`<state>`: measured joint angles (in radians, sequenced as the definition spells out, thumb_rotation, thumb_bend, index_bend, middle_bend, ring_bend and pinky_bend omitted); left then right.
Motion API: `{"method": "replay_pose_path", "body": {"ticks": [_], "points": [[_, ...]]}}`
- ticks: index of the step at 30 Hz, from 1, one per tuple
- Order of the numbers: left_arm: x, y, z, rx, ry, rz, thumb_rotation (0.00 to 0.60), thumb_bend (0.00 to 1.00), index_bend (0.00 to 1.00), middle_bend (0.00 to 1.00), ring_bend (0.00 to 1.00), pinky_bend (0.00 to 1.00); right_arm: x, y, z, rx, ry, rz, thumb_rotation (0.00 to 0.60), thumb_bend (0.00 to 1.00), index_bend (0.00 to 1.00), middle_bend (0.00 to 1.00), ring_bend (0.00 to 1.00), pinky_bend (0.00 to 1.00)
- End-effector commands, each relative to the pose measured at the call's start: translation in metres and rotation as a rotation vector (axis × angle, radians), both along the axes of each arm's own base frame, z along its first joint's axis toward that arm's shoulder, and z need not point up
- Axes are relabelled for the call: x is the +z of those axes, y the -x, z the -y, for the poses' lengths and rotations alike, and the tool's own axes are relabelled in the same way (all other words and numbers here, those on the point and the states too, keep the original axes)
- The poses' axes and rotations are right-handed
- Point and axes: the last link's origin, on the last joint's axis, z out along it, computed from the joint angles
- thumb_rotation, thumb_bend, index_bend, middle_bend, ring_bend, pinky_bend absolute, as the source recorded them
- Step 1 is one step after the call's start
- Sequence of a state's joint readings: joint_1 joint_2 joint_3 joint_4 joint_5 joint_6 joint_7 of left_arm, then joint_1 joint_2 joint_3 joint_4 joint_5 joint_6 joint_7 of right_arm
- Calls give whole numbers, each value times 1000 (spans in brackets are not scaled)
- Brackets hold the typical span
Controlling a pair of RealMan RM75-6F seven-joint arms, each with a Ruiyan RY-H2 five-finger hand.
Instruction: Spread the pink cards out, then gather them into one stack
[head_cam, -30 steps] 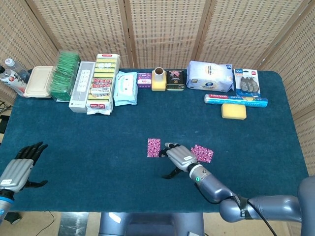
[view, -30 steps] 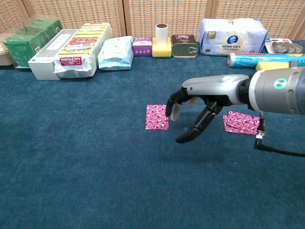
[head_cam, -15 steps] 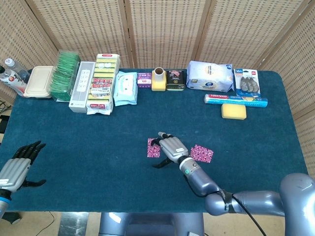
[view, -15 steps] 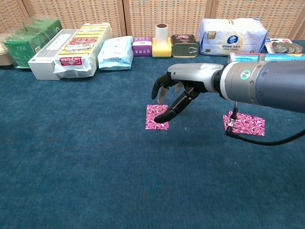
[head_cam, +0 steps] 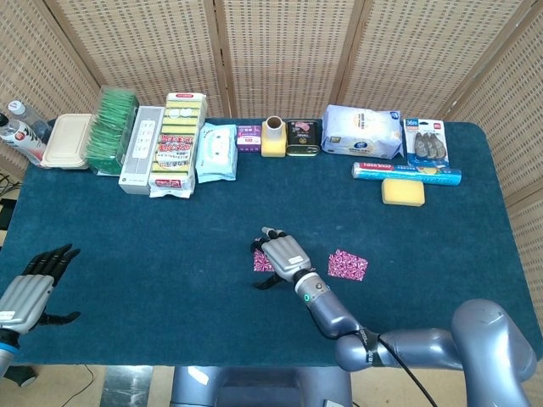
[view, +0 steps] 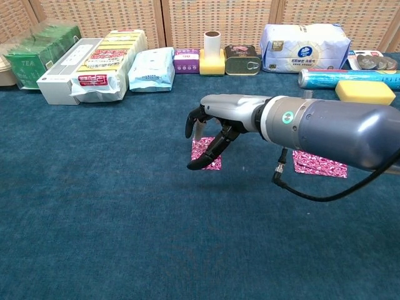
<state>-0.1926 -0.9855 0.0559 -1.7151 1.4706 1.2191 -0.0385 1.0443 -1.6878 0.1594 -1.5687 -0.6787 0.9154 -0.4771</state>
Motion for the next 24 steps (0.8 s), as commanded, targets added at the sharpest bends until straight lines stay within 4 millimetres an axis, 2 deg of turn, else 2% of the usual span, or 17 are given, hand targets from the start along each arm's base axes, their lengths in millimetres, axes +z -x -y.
{"method": "replay_pose_path", "body": {"ticks": [1,16,24], "points": [[1,1,0,4,-2,1,600,32,0,0,0,35,-1,0,1,-5,-2,-3,400,242,277,304,90,131],[2,1,0,1,-4,7,600,32,0,0,0,35,-6,18,4,-54,-24,-60,400,242,276,305,90,141],[3,1,0,2,-7,9,600,33,0,0,0,35,3,29,6,-53,-4,-106,398,242,276,316,90,145]]}}
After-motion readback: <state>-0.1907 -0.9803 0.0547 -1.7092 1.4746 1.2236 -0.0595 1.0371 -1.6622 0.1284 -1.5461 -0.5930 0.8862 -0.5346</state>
